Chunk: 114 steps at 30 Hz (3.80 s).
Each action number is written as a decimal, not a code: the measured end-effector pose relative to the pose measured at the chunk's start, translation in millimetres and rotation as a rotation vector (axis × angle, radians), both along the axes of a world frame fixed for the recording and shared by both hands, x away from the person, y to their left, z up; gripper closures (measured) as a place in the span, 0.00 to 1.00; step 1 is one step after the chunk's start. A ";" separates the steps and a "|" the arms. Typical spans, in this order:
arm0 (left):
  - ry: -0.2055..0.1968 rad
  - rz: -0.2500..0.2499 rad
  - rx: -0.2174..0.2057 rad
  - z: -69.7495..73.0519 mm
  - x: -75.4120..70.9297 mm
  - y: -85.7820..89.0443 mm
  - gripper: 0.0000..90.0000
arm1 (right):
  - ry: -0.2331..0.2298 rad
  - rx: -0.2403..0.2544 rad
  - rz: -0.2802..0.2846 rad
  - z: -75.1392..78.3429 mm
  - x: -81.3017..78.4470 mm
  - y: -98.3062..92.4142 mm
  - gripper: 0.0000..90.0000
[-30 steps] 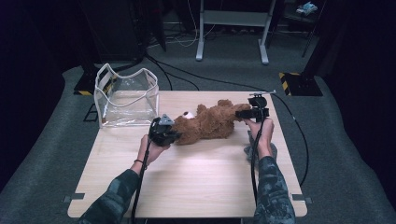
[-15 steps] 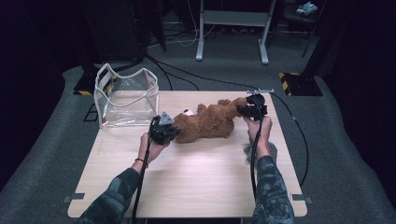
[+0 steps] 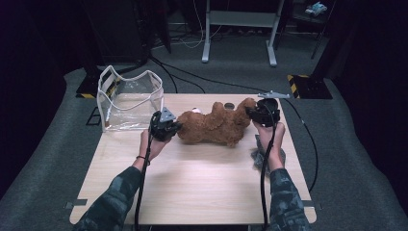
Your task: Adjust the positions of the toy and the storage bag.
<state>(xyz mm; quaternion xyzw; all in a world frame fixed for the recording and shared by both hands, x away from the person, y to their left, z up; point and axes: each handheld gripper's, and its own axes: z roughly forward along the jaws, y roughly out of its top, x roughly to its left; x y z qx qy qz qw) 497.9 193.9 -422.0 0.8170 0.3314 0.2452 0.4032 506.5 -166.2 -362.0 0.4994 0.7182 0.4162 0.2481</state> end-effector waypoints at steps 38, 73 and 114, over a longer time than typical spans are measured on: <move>0.075 -0.055 -0.083 15.4 -24.2 -27.8 0.30 | 0.106 0.035 0.067 -37.8 -65.1 18.5 0.79; 0.095 -0.184 -0.175 -31.2 -61.8 -43.2 0.82 | 0.120 0.175 0.089 -47.1 -74.7 -20.2 0.18; 0.094 -0.180 -0.162 -34.0 -66.8 -26.3 0.85 | 0.372 0.061 0.096 -107.3 8.4 8.9 0.89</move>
